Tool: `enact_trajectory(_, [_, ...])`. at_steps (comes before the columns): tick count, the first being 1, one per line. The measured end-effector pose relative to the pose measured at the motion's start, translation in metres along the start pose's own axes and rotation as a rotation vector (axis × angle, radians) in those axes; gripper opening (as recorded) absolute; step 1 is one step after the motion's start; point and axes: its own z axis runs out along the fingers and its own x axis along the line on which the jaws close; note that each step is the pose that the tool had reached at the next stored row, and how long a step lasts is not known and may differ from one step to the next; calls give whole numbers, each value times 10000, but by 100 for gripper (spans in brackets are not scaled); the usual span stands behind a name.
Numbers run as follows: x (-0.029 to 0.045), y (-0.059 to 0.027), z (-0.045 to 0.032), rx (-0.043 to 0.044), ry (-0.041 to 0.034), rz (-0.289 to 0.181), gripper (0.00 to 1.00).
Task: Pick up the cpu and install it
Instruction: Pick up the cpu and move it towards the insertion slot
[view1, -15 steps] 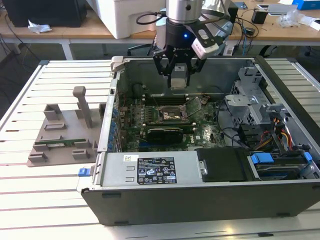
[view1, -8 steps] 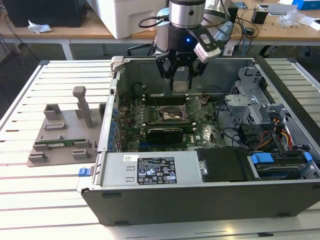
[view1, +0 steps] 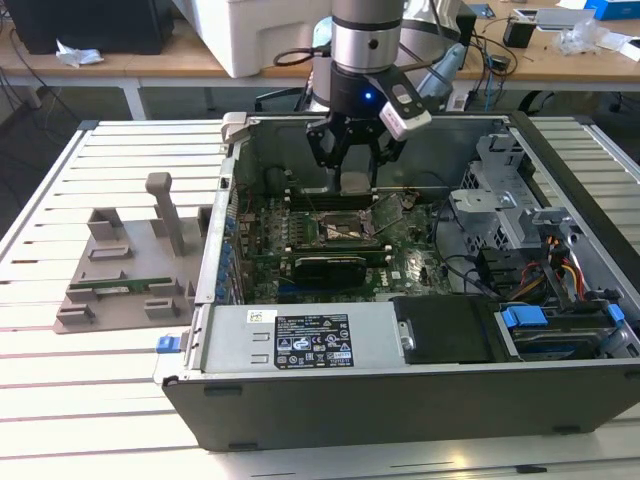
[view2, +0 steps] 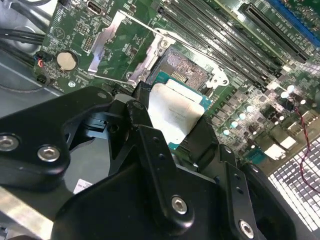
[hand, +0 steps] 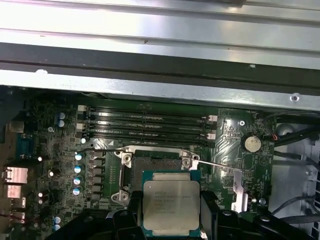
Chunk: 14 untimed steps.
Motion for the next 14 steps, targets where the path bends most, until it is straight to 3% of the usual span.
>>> enact_trajectory(5, [3, 1, 50, 1, 0, 1, 55])
enact_trajectory(14, [3, 1, 54, 1, 1, 2, 55])
